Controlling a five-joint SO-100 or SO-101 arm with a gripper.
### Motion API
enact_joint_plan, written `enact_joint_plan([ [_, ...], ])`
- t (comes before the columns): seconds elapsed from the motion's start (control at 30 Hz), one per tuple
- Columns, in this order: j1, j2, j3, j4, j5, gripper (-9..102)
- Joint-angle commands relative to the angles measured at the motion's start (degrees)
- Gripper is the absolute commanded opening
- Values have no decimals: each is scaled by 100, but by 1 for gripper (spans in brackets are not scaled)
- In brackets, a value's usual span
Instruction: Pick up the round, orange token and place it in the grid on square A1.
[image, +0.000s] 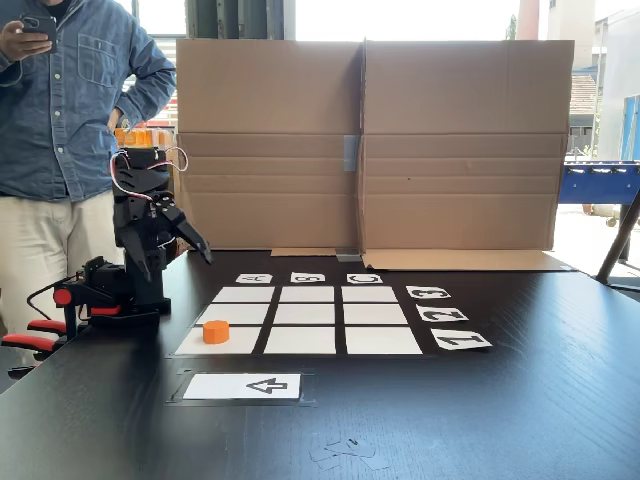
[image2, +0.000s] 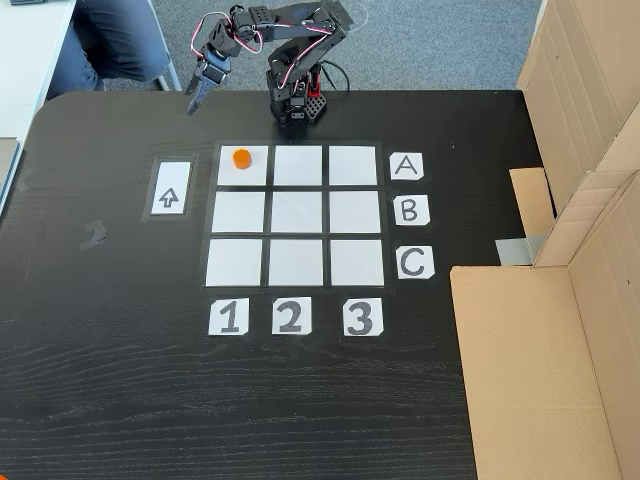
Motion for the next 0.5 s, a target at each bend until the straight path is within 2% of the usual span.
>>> enact_joint_plan([
  [0.0,466,316,-18,18,-35,34],
  [0.23,1143,1081,176,26,-35,24],
  [0.47,1354,1986,809,0,-35,17],
])
